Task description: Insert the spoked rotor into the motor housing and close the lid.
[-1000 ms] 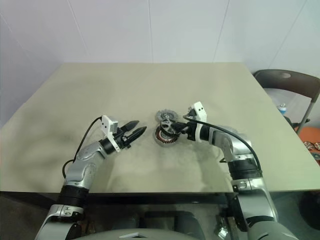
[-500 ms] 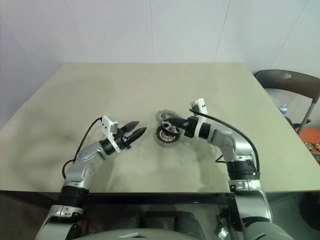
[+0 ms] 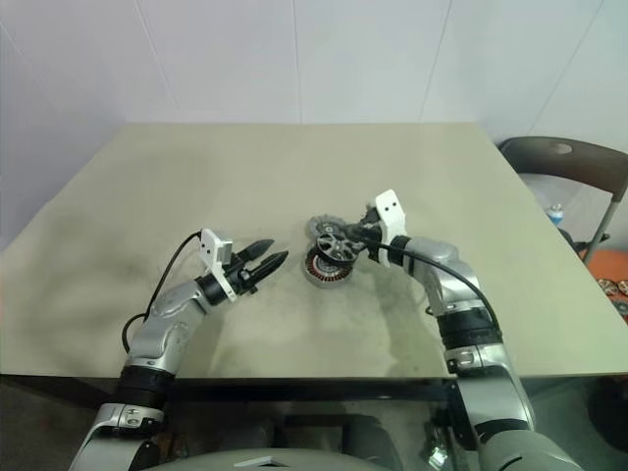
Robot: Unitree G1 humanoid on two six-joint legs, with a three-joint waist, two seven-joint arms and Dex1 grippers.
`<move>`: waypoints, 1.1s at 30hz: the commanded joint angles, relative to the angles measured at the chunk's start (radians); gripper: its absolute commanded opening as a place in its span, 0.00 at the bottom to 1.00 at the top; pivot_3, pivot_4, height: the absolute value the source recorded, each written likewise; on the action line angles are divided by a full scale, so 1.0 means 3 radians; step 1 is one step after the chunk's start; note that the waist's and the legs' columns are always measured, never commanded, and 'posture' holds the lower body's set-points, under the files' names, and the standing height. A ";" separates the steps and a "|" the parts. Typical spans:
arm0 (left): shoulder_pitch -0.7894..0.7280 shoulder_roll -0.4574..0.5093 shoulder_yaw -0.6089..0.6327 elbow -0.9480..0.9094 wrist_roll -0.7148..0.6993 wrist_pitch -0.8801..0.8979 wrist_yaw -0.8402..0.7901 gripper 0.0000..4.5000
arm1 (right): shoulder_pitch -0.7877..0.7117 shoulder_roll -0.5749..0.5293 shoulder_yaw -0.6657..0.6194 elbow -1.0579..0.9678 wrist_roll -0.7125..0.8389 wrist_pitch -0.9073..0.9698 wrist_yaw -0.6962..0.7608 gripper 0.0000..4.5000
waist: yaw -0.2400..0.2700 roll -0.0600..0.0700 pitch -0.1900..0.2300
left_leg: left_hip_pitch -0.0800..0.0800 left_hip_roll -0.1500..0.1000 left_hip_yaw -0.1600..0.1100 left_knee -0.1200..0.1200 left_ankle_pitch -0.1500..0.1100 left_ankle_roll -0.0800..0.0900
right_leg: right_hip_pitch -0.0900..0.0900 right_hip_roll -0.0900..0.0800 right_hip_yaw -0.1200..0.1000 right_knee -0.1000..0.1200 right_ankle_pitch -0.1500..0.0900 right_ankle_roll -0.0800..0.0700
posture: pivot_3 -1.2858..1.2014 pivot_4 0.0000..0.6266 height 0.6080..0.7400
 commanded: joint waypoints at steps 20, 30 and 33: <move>-0.0048 0.0000 -0.0002 -0.0051 0.0009 -0.0068 -0.0006 0.60 | 0.0117 -0.0100 0.0191 -0.0490 -0.0196 -0.0062 0.0124 0.00 | 0.0000 0.0000 0.0000 | 0.0001 0.0000 0.0000 0.0000 0.0000 0.0000 | 0.0001 0.0000 0.0000 0.0001 0.0000 0.0000 | 0.52 0.00 1.00; -0.0067 -0.0016 -0.0014 -0.0021 0.0017 -0.0082 -0.0013 0.60 | 0.0152 -0.0050 0.0302 -0.0349 -0.0457 -0.0211 -0.0053 0.00 | 0.0000 0.0000 -0.0001 | 0.0005 0.0000 0.0000 0.0001 0.0000 -0.0001 | 0.0003 0.0000 0.0000 0.0002 0.0000 0.0000 | 0.52 0.00 1.00; -0.0067 -0.0016 -0.0015 -0.0017 0.0022 -0.0088 -0.0009 0.60 | 0.0165 -0.0049 0.0338 -0.0313 -0.0501 -0.0221 -0.0034 0.00 | -0.0001 -0.0001 -0.0001 | 0.0009 -0.0001 0.0001 0.0001 0.0000 -0.0001 | 0.0008 0.0001 0.0000 0.0002 0.0000 0.0000 | 0.52 0.00 1.00</move>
